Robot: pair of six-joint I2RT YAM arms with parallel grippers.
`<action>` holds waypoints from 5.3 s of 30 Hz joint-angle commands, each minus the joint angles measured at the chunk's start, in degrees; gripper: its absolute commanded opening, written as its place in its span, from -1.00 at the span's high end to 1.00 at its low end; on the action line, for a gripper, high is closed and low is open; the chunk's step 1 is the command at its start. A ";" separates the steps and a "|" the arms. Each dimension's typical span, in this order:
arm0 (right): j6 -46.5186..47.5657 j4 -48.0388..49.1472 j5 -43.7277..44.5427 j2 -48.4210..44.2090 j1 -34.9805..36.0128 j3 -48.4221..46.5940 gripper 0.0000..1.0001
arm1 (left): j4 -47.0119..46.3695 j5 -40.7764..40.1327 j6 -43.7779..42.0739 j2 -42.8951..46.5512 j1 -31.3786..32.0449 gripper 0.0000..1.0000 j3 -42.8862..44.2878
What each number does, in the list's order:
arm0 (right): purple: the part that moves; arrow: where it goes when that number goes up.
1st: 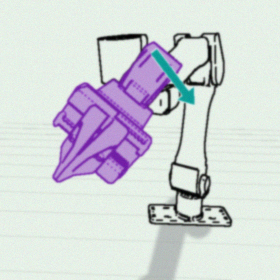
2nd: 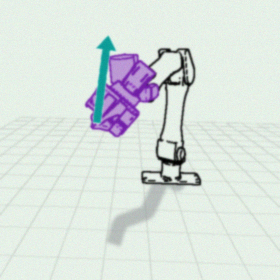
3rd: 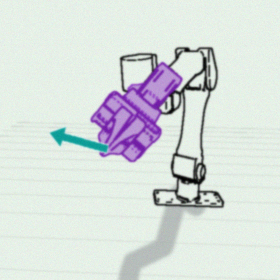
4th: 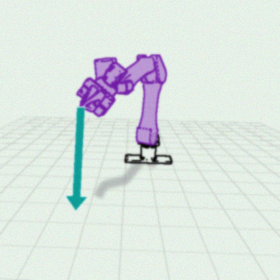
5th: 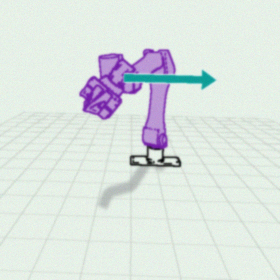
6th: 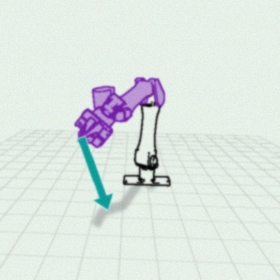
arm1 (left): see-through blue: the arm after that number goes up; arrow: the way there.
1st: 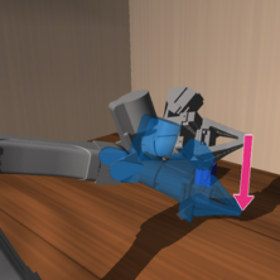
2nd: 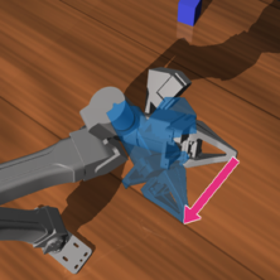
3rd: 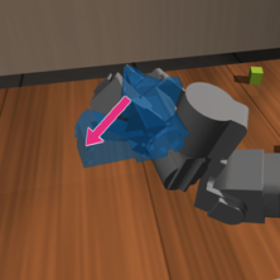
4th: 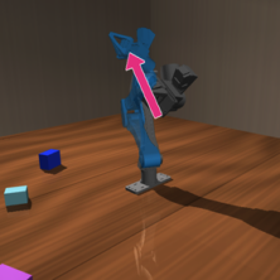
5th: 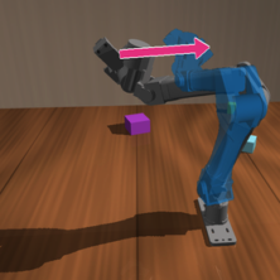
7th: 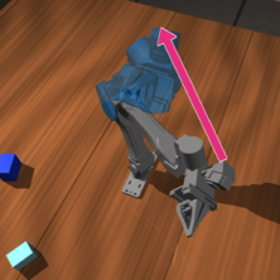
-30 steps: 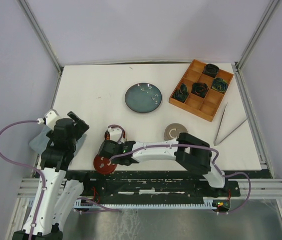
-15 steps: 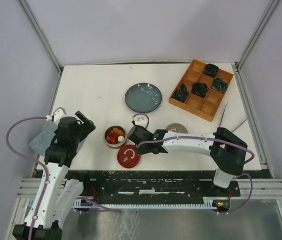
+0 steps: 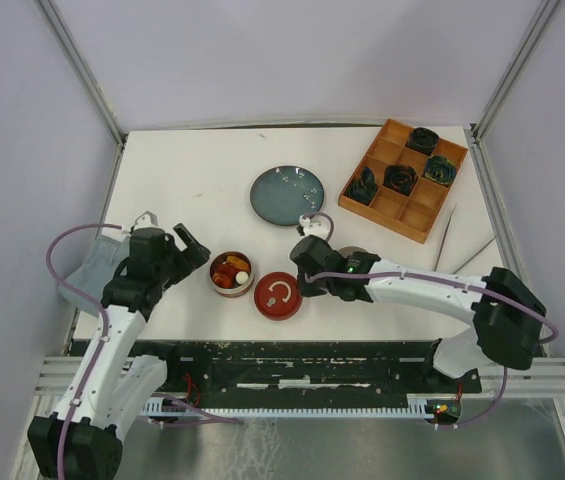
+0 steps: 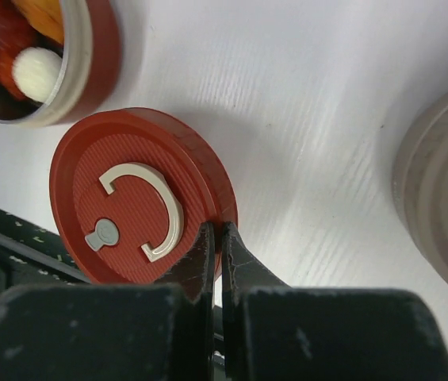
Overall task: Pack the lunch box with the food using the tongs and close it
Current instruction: Pick up the box lid from the center of the board, then close the box lid on the packing box.
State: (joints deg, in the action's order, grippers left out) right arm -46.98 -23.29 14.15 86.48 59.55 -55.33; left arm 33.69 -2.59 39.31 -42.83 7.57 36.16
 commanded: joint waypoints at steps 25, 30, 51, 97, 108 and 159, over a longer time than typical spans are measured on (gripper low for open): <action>-2.23 0.80 -9.33 19.93 -4.54 -29.23 1.00 | -5.92 -3.48 4.83 4.64 -0.19 -0.97 -1.64; -2.67 1.57 -10.58 22.23 -4.62 -30.47 1.00 | -6.87 -2.15 5.59 6.96 -0.21 -0.90 -3.82; -2.83 3.18 -10.60 27.51 -5.16 -33.02 1.00 | -8.55 1.54 6.99 6.78 -0.23 -0.50 -8.44; -3.15 3.34 -13.01 27.33 -5.54 -28.65 0.85 | -17.34 7.20 7.17 1.33 -0.21 0.26 -15.69; -3.49 3.68 -14.79 27.45 -5.51 -28.50 0.59 | -17.52 7.49 6.91 1.51 -0.25 0.37 -16.12; -10.51 4.94 -16.72 29.43 -5.44 -23.67 0.39 | -18.76 9.53 6.82 3.88 -0.20 0.59 -17.66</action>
State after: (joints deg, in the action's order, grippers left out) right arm -56.10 -17.19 -2.00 113.62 53.56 -81.25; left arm 17.47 4.84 44.71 -39.97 7.44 18.33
